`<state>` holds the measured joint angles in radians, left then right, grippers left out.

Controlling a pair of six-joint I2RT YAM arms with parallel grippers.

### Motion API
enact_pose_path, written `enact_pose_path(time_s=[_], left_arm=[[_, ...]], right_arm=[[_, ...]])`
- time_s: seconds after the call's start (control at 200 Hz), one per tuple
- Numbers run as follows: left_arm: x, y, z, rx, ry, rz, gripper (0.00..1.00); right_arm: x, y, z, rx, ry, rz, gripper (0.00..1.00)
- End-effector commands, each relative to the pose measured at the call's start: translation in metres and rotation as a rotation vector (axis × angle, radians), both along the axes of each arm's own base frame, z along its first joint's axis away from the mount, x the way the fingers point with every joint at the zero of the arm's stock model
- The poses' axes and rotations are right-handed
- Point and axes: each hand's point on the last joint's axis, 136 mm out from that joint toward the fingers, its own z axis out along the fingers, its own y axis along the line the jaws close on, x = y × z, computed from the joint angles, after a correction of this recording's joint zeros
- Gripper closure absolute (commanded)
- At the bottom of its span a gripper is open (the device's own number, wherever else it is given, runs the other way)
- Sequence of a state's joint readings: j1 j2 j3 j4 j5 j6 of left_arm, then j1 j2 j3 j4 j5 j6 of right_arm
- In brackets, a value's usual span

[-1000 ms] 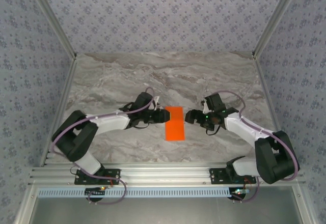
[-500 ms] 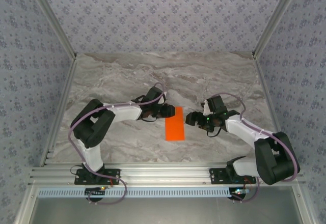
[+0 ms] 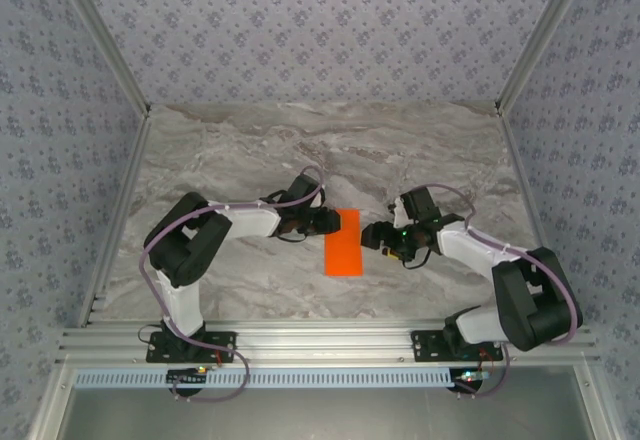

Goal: Fold a paper plane with a square sheet of paper (fold left side to right side)
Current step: Fold the triangle a second time at the center of the table.

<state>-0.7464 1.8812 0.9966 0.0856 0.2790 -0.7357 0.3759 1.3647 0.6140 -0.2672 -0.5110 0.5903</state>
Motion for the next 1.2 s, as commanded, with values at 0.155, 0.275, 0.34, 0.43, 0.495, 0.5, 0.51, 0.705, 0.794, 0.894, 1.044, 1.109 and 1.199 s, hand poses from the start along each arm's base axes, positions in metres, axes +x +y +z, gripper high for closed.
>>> enact_pose_path(time_s=[0.155, 0.275, 0.34, 0.43, 0.495, 0.5, 0.51, 0.705, 0.794, 0.894, 1.044, 1.109, 1.199], left_arm=[[-0.014, 0.015, -0.021, 0.033, 0.049, 0.029, 0.68], [-0.015, 0.015, -0.021, 0.034, 0.053, 0.029, 0.69], [-0.015, 0.015, -0.021, 0.032, 0.054, 0.031, 0.7], [-0.016, 0.016, -0.022, 0.035, 0.056, 0.033, 0.7], [-0.016, 0.016, -0.021, 0.035, 0.055, 0.033, 0.7], [-0.017, 0.016, -0.021, 0.035, 0.056, 0.033, 0.7], [-0.016, 0.016, -0.021, 0.033, 0.054, 0.032, 0.7], [-0.016, 0.016, -0.021, 0.033, 0.055, 0.031, 0.7], [-0.017, 0.016, -0.021, 0.034, 0.057, 0.031, 0.7], [-0.016, 0.016, -0.02, 0.031, 0.055, 0.031, 0.7], [-0.016, 0.015, -0.019, 0.027, 0.053, 0.029, 0.71], [-0.016, 0.015, -0.02, 0.027, 0.054, 0.029, 0.71], [-0.016, 0.015, -0.019, 0.026, 0.052, 0.03, 0.71]], right_arm=[[-0.002, 0.024, 0.007, 0.078, 0.073, 0.015, 0.38], [-0.006, 0.028, 0.001, 0.065, 0.103, 0.015, 0.42], [-0.009, 0.03, -0.003, 0.05, 0.119, 0.017, 0.43], [-0.01, 0.031, -0.007, 0.021, 0.131, 0.02, 0.43], [-0.009, 0.033, -0.01, 0.007, 0.134, 0.022, 0.43], [-0.009, 0.033, -0.01, 0.007, 0.135, 0.021, 0.43], [-0.009, 0.033, -0.01, 0.006, 0.136, 0.022, 0.43], [-0.008, 0.04, -0.015, -0.034, 0.152, 0.039, 0.44], [-0.007, 0.041, -0.019, -0.059, 0.158, 0.036, 0.44], [-0.007, 0.038, -0.022, -0.097, 0.158, 0.028, 0.44], [-0.006, 0.034, -0.023, -0.133, 0.147, 0.014, 0.44], [-0.005, 0.032, -0.022, -0.145, 0.141, 0.011, 0.43], [-0.005, 0.03, -0.021, -0.167, 0.133, 0.012, 0.43]])
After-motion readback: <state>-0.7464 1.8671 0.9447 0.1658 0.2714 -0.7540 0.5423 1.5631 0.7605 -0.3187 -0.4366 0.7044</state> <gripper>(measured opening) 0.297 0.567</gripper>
